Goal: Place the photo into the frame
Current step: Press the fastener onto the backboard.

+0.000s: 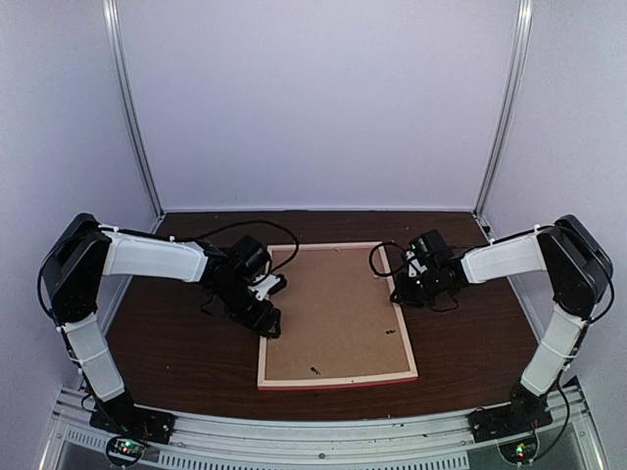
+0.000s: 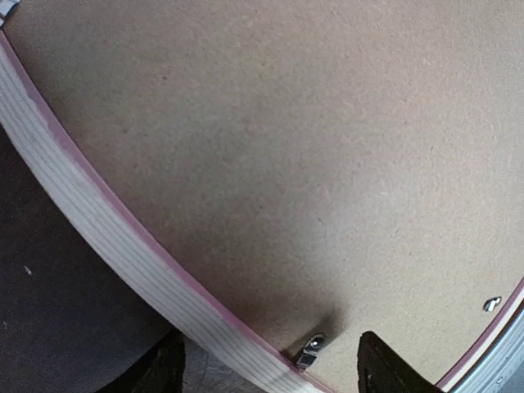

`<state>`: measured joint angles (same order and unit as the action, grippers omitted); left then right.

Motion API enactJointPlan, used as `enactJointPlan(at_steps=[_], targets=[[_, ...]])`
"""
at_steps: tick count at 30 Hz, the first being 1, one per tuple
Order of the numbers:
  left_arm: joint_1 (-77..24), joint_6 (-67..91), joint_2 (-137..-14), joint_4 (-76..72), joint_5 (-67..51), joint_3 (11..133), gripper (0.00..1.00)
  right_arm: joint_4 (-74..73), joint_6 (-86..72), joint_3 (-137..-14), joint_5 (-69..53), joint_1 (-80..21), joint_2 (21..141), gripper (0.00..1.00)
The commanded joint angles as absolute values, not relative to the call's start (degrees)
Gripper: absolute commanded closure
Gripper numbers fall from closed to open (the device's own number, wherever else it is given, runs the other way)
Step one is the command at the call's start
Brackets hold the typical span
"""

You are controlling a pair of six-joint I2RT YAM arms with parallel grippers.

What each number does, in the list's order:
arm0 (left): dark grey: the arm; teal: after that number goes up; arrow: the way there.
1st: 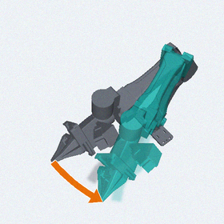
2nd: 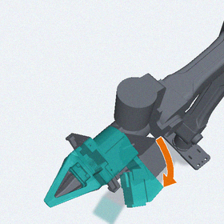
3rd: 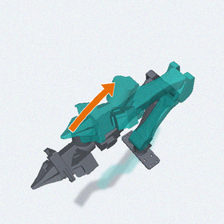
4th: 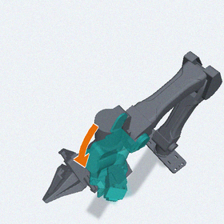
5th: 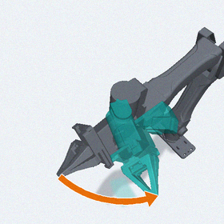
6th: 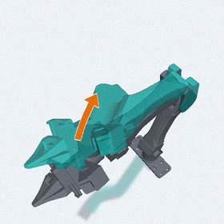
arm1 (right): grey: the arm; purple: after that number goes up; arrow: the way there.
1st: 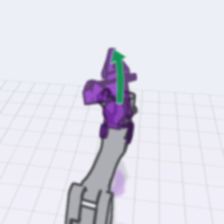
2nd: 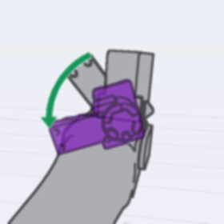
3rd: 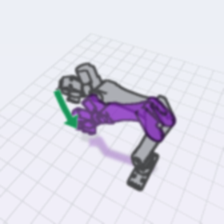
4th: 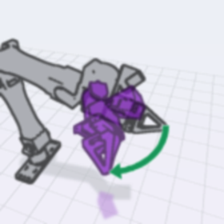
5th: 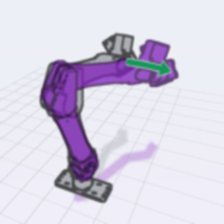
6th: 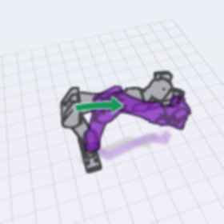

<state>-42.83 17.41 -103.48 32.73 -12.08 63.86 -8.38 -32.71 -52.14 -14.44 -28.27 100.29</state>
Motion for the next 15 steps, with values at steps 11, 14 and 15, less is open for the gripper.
enactJointPlan(at_steps=[11,14,15], targets=[[-38.6,22.4,-106.9,31.9,-6.3,74.5,0.22,-16.0,-31.2,-51.9,-13.1,-28.6,102.7,0.89],[-37.5,23.9,-109.1,33.8,-4.4,77.4,0.23,-15.6,-31.3,-51.8,-13.0,-28.6,102.1,0.89],[-37.3,24.3,-109.8,34.3,-4.0,78.1,0.23,-15.3,-31.3,-51.7,-13.1,-28.7,102.0,0.89]])
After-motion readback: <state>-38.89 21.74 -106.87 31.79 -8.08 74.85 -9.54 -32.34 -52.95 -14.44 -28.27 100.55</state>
